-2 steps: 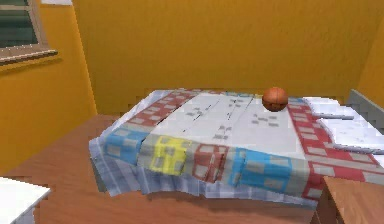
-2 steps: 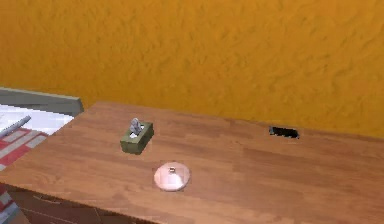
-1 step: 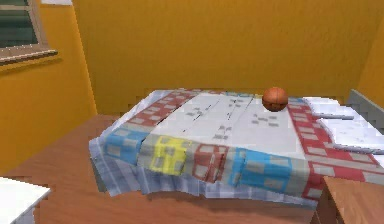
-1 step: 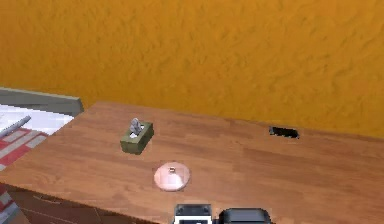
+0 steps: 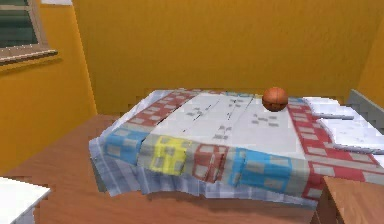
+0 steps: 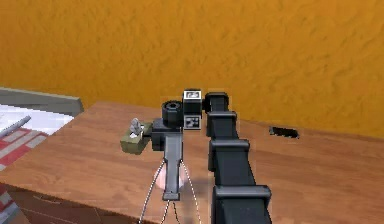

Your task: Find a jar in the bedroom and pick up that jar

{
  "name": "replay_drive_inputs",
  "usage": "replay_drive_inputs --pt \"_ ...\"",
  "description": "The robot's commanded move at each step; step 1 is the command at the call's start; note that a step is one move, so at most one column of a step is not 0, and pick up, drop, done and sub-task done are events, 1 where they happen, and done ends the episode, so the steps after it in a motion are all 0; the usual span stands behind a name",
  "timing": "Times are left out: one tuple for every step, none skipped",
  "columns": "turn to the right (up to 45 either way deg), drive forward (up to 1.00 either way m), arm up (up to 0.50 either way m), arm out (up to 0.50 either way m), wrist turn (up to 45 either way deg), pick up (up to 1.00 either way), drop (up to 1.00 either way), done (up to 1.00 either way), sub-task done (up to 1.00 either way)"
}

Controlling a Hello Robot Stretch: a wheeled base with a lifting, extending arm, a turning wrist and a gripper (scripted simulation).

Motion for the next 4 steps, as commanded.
replay_drive_inputs --pt "0.0 0.00 0.00 0.00 45.0 0.00 0.00 0.00 0.00" --pt "0.0 0.00 0.00 0.00 45.0 0.00 0.00 0.00 0.00" --pt "0.0 0.00 0.00 0.00 45.0 0.00 0.00 0.00 0.00" --pt "0.0 0.00 0.00 0.00 33.0 0.00 0.00 0.00 0.00"
